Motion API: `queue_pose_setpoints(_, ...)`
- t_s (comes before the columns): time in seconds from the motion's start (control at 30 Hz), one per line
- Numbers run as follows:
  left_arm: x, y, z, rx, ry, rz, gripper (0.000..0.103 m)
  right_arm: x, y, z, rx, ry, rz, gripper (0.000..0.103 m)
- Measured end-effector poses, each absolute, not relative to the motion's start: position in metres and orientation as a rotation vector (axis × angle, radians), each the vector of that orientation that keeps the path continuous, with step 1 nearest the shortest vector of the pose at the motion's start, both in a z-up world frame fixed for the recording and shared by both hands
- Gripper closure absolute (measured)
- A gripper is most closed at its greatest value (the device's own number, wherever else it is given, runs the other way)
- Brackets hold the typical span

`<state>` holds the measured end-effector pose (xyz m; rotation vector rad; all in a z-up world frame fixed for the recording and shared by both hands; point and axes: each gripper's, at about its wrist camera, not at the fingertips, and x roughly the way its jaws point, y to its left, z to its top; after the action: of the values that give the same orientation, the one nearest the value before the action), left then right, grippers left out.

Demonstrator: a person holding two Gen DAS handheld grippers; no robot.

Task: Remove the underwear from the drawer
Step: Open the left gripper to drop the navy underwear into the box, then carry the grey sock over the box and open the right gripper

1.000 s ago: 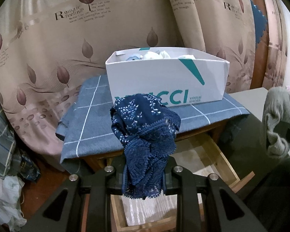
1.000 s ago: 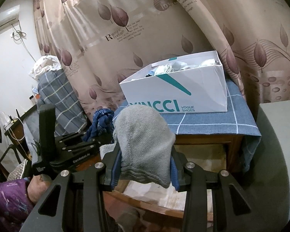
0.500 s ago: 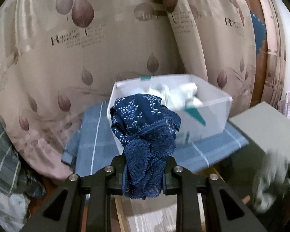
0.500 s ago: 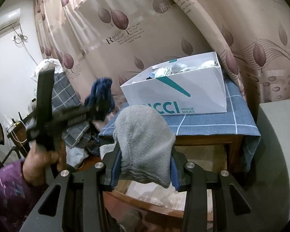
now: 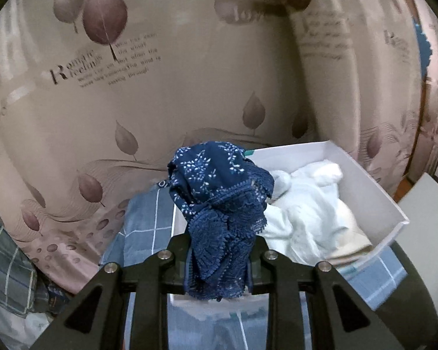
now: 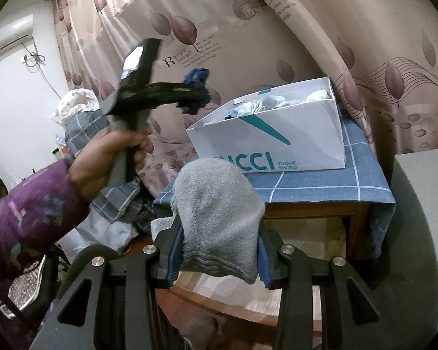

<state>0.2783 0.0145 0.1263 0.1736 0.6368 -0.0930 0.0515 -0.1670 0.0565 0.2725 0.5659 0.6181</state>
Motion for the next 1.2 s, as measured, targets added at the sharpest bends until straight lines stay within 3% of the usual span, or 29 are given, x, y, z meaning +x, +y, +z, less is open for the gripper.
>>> queue_pose_setpoints(0.23, 0.32, 0.021, 0.101, 0.14, 0.708, -0.098, 0.074, 0.052, -0.169, 0.056, 0.278, 0.575, 0.624, 0.064)
queue_pose_setpoints(0.3, 0.324, 0.023, 0.096, 0.115, 0.714, -0.107, 0.067, 0.053, -0.169, 0.055, 0.278, 0.58, 0.626, 0.064)
queue_pose_setpoints(0.37, 0.325, 0.024, 0.09, 0.117, 0.72, -0.095, 0.046, 0.054, -0.169, 0.055, 0.278, 0.583, 0.625, 0.064)
queue_pose_setpoints(0.43, 0.323, 0.021, 0.086, 0.16, 0.706, -0.057, 0.039, 0.054, -0.168, 0.055, 0.278, 0.588, 0.628, 0.064)
queue_pose_setpoints(0.6, 0.304, 0.018, 0.086, 0.256, 0.632, 0.06, 0.035, 0.054, -0.165, 0.054, 0.266, 0.593, 0.622, 0.064)
queue_pose_setpoints(0.87, 0.222, 0.043, 0.106, 0.084, 0.517, -0.044, 0.027, 0.056, -0.162, 0.053, 0.258, 0.603, 0.607, 0.064)
queue_pose_setpoints(1.2, 0.146, 0.072, 0.071, -0.029, 0.618, -0.049, 0.027, 0.059, -0.156, 0.057, 0.237, 0.626, 0.588, 0.064)
